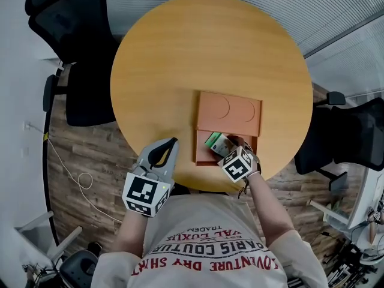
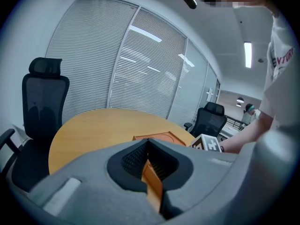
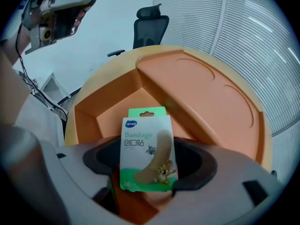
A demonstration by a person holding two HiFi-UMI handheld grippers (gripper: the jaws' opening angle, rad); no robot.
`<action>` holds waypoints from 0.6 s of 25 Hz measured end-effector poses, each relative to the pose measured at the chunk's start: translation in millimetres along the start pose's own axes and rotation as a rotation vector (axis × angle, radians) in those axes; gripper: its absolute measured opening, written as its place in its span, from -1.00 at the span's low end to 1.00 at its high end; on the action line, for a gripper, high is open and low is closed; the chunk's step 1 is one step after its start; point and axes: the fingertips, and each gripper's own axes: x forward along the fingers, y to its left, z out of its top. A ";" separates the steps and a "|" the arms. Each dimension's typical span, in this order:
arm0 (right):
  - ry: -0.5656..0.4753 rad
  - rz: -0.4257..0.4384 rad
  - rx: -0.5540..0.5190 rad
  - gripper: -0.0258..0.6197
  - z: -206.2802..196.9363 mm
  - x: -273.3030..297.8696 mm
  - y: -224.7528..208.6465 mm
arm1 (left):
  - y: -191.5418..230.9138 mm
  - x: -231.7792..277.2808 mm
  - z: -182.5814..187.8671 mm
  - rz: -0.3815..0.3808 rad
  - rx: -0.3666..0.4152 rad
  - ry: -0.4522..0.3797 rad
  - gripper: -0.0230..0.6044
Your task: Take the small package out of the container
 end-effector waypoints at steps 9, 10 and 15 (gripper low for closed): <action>-0.013 0.006 -0.168 0.18 12.5 -22.9 9.7 | -8.3 -6.1 2.1 0.019 -0.007 -0.005 -0.89; -0.019 0.006 -0.180 0.18 14.5 -26.3 10.2 | -8.6 -6.3 3.5 0.022 -0.007 -0.006 -0.89; -0.070 -0.012 -0.203 0.18 27.7 -45.3 13.5 | -12.9 -12.6 5.5 0.030 0.003 -0.007 -0.89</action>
